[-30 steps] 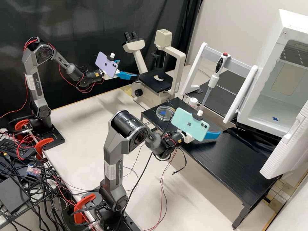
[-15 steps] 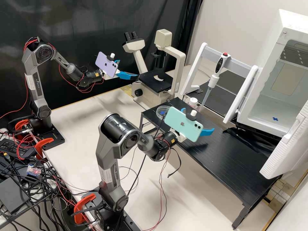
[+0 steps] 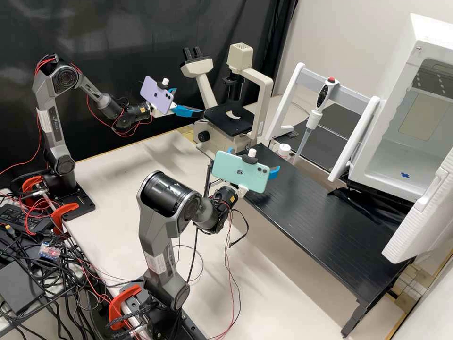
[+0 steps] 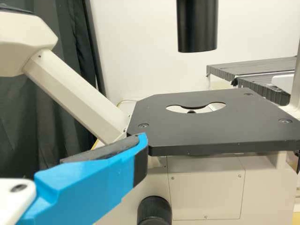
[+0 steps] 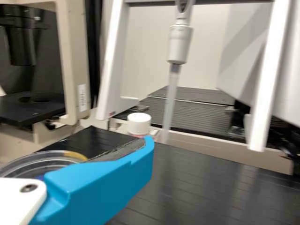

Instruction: Move the petri dish to the incubator

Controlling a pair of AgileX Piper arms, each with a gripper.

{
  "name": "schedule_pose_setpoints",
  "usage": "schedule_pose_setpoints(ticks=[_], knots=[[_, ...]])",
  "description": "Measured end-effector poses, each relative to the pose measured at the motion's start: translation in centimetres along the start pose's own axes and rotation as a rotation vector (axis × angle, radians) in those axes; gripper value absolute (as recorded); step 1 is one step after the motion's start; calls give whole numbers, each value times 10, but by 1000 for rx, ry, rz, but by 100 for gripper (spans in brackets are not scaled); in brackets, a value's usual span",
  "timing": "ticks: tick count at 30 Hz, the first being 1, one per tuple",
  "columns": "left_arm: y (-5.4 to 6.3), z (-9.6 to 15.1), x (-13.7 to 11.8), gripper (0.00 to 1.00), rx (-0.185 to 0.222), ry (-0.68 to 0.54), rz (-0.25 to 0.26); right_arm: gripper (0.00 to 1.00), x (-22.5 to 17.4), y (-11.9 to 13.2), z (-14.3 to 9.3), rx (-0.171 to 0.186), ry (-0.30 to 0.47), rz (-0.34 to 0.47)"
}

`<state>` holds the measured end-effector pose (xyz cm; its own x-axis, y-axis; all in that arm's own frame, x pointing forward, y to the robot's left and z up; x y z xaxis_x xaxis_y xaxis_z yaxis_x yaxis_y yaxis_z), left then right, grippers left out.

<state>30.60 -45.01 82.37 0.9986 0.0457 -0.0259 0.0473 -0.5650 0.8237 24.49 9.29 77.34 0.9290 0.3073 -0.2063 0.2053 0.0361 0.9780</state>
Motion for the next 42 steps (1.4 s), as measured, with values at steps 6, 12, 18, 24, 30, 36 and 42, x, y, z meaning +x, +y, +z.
schedule_pose_setpoints(ticks=[6, 12, 18, 24, 30, 36, 42], knots=[[0, 0, 0, 100, 0, 0, 0, 100, 4, -14, 4, -10, 9, -60], [0, 0, 0, 100, 0, 0, 0, 100, 7, -22, 11, -6, -16, -95], [0, 0, 0, 100, 0, 0, 0, 0, 8, -26, 15, -5, -24, -104], [0, 0, 0, 100, 0, 0, 0, 0, 9, -29, 17, -3, -26, -108], [0, 0, 0, 100, 0, 0, 0, 0, 9, -29, 17, -5, -27, -109], [0, 0, 0, 100, 0, 0, 0, 0, 9, -30, 18, -6, -31, -113], [0, 0, 0, 100, 0, 0, 0, 0, 9, -30, 18, -6, -31, -113]])
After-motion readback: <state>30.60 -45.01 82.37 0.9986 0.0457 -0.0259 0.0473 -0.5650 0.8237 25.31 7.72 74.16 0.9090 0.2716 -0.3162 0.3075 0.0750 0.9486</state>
